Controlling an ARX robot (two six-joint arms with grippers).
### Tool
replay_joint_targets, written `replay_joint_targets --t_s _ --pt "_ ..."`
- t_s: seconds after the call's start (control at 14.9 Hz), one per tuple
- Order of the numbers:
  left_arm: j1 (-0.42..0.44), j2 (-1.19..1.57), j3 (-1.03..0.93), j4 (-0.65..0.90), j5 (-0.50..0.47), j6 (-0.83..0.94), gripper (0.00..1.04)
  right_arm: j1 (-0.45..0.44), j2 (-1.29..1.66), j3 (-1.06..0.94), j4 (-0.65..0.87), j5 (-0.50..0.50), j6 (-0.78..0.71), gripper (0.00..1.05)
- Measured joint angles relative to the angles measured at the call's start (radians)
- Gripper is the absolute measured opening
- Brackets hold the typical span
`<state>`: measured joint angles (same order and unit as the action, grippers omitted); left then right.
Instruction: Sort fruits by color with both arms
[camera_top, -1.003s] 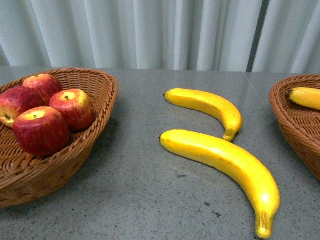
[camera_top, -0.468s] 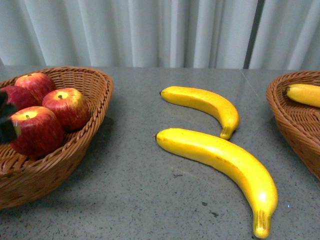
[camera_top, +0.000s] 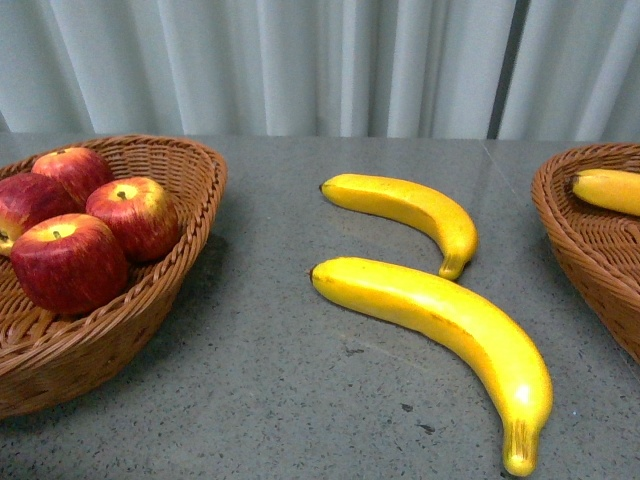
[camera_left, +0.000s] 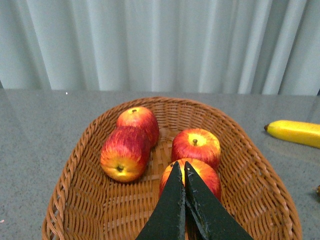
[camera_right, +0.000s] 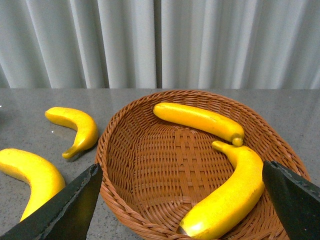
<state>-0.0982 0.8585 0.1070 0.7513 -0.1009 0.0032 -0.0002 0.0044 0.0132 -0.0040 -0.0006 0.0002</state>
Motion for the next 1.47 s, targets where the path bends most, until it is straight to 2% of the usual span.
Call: replay_joint_targets --t_s 0.07,0.13,0.2,0.27,0.54,0.67,0.8,1.47 --pt "0.009 -0.043 -0.010 -0.024 0.010 0.000 0.02 0.000 0.000 0.000 0.000 0.000 0.000 0.98" --pt "0.056 -0.086 -0.033 -0.063 0.074 0.000 0.02 0.000 0.000 0.000 0.000 0.000 0.000 0.98" --pt "0.102 -0.116 -0.058 -0.074 0.085 0.000 0.02 0.000 0.000 0.000 0.000 0.000 0.000 0.98" --pt "0.103 -0.121 -0.082 -0.033 0.091 -0.001 0.02 0.000 0.000 0.000 -0.001 0.000 0.000 0.98" --pt "0.096 -0.314 -0.092 -0.212 0.101 -0.001 0.02 0.000 0.000 0.000 0.000 0.001 0.000 0.98" --pt "0.096 -0.520 -0.092 -0.416 0.101 -0.001 0.02 0.000 0.000 0.000 0.000 0.000 0.000 0.98" --pt "0.096 -0.589 -0.092 -0.481 0.101 -0.001 0.02 0.000 0.000 0.000 0.000 0.001 0.000 0.98" --pt "0.096 -0.673 -0.092 -0.565 0.101 -0.001 0.02 0.000 0.000 0.000 0.000 0.001 0.000 0.98"
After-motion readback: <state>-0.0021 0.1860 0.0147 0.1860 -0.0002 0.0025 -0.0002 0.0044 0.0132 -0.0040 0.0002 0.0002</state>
